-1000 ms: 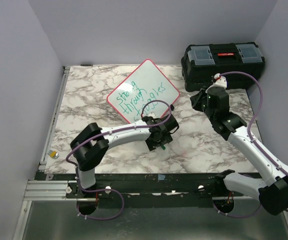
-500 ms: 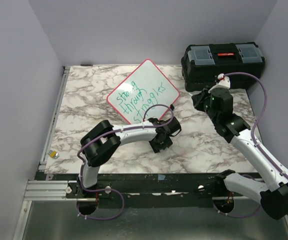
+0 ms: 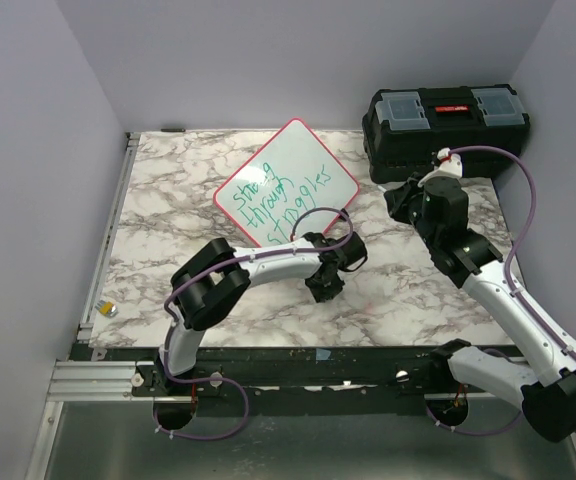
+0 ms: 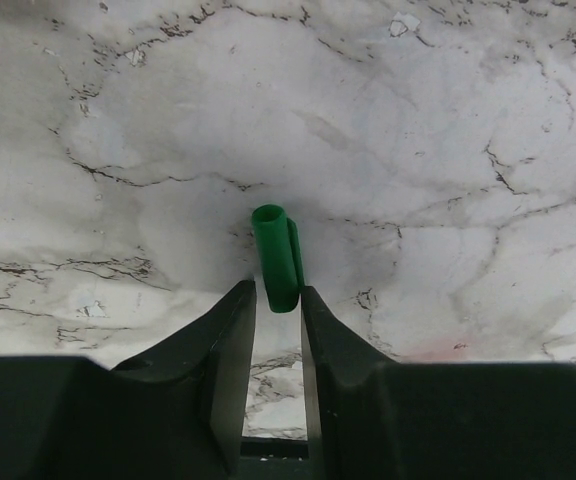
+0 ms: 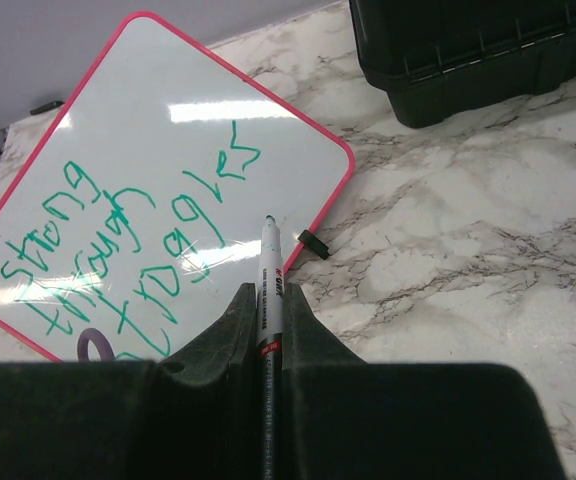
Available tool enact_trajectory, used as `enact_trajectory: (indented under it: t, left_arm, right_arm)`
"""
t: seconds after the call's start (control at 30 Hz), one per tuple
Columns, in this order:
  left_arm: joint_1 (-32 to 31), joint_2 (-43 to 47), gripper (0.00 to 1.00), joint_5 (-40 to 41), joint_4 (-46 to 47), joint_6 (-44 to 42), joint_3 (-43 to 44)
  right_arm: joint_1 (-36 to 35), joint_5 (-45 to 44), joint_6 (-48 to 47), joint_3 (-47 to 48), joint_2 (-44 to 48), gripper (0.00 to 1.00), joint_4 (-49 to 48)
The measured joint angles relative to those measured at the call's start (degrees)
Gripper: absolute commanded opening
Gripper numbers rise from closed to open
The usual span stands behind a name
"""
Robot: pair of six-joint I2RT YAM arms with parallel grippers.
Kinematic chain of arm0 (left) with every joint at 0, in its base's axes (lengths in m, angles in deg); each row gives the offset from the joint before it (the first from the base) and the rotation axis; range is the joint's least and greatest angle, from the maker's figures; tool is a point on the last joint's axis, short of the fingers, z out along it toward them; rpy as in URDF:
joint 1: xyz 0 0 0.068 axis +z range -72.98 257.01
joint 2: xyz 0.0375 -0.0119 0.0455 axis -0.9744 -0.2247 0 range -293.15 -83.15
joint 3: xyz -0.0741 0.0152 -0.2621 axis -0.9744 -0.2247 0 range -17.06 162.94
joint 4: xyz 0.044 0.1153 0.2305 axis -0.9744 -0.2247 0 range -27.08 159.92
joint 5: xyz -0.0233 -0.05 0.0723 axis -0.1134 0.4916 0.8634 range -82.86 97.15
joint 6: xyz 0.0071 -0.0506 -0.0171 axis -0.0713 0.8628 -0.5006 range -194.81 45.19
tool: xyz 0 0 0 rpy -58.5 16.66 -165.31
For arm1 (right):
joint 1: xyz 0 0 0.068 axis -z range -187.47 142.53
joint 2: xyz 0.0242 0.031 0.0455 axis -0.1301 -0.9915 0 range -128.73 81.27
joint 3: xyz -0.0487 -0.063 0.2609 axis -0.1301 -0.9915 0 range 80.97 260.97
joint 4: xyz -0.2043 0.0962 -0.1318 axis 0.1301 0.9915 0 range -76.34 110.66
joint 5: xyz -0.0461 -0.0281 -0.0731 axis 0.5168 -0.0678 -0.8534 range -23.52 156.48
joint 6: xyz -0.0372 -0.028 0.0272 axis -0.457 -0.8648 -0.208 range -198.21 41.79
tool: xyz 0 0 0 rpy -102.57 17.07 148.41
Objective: Write a sentence on the whiteboard
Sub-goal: Pick up the pen cap from the center of the board.
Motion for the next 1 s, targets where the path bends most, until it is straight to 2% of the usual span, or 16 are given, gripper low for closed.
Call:
enact_trajectory:
  t: [0.17,0.23,0.83,1.0]
  left_arm:
    - [0.0,-1.6,0.11,0.5,-2.2,-1.5,2.4]
    - [0.0,-2.3,0.10,0.7,-3.0,-2.2,3.5]
    - [1.6,-1.6,0.28,-1.5,-0.2,-8.2,1.9]
    - [1.6,-1.4,0.29,-1.6,0.8,-8.9,1.5]
  right_arm:
    - [0.0,0.0,0.0,0.0,0.0,0.01,0.0]
    - [0.0,0.0,0.0,0.0,0.0,0.01,0.0]
    - [0.0,0.1,0.0,-0.4,0.0,0.01,-0.1]
    - [0.0,0.1,0.0,-0.5,0.0,0.01,-0.2]
